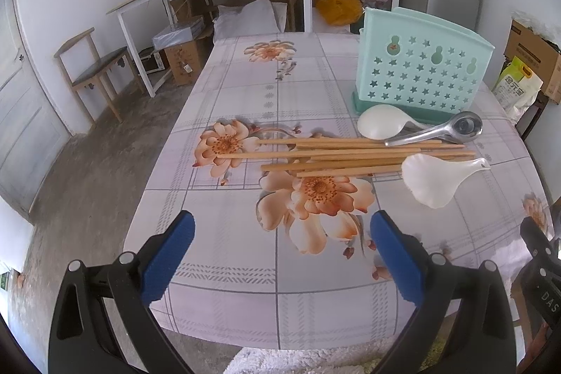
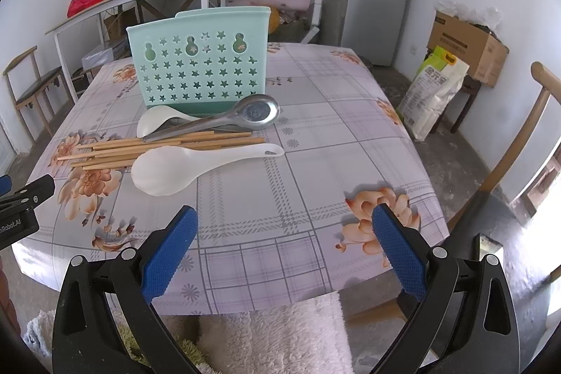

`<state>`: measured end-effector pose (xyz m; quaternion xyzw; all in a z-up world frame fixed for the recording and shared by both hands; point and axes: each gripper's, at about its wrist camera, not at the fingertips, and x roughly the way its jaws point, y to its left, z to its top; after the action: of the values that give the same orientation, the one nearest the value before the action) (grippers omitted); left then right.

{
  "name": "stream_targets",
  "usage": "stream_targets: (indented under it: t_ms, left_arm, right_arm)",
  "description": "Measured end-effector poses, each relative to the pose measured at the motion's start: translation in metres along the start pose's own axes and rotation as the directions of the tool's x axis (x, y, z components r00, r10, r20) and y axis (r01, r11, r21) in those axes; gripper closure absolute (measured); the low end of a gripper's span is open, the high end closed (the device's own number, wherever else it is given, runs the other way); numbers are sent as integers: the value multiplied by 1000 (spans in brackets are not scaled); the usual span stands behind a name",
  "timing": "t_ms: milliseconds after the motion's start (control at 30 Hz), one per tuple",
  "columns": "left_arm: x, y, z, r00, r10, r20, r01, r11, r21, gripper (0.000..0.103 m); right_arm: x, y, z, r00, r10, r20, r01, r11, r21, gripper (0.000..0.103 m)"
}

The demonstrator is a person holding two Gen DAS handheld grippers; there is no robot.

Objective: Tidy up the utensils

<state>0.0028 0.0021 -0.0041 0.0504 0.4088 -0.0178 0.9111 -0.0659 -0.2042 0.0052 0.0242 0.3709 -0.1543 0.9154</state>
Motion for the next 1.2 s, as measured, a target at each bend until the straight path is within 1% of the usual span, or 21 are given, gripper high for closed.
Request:
stream_targets:
  t_ms: [1200]
  left_arm:
    - [2,8,-1,1000,23,-12,-23,1000,-8,6]
  right_arm:
    - [-2,6,-1,1000,-9,1,9,1000,-12,8]
